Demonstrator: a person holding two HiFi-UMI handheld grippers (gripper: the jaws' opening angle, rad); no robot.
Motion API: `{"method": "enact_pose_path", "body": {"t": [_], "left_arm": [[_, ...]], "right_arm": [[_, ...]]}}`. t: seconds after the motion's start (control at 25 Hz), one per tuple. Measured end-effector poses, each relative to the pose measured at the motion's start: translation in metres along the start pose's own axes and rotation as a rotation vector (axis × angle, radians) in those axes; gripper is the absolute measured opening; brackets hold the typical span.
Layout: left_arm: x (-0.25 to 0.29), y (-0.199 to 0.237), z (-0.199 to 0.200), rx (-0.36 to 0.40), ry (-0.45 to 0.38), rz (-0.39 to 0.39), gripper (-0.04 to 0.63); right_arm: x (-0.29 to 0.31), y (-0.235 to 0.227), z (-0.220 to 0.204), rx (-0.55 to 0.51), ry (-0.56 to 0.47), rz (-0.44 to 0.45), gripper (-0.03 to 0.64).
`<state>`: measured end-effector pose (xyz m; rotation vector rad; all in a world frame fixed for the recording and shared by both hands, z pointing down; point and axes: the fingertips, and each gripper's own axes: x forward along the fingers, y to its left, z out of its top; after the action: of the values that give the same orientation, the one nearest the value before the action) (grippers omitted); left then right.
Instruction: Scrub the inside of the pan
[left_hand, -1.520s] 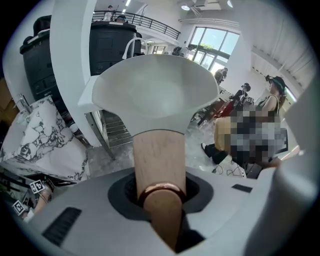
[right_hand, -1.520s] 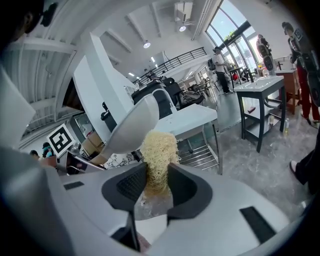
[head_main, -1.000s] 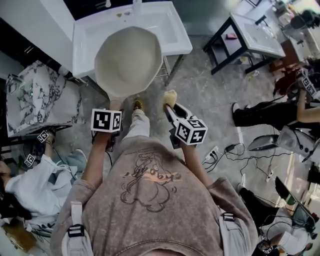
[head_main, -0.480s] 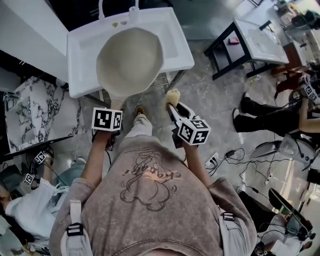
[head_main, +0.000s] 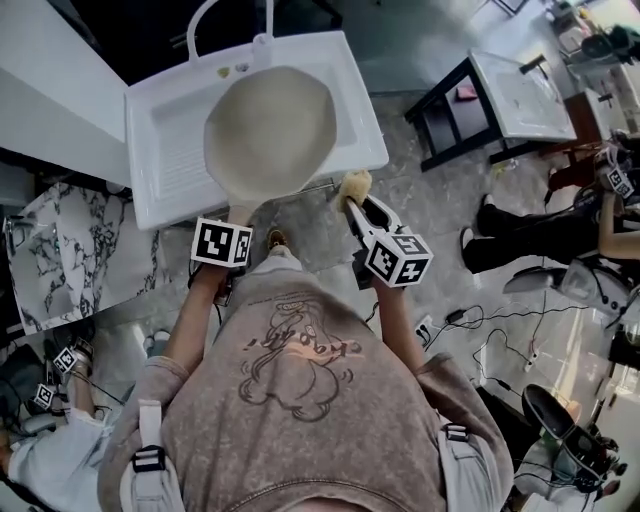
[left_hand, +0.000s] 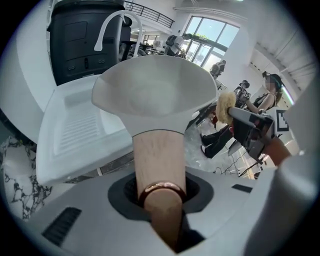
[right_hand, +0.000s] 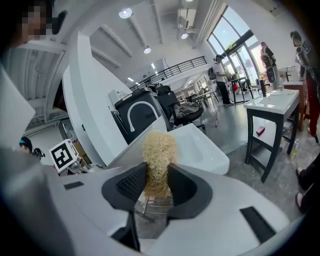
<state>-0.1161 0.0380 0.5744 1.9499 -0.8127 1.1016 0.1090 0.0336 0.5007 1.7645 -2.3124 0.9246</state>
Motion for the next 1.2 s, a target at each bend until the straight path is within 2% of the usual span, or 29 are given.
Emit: {"method": "enact_pose_path", "body": {"t": [0.28,0.56,0.96,1.2], "left_arm": [[0.016,0.008,0.039,0.063,0.037,-0.014,0.109],[0.026,0.004,0.059,0.103,0.07,-0.031,0.109],[0.035,0.003,0.083,0.095,0.094,-0.026,0.109],[0.041,0.005,0.094,0.105,0.11,-0.013,0.109]], "right_arm": [[0.029,-0.015,0.045,-0.008,-0.064,-0.007,0.144],[0.04,-0.032,0.088,-0.025,-0.131,-0.007,0.144],[0.055,-0.054,0.117,-0.069,-0.1,0.035,0.144],[0.067,-0.062,0.153,-0.174,-0.111,0.068,0.144]]}}
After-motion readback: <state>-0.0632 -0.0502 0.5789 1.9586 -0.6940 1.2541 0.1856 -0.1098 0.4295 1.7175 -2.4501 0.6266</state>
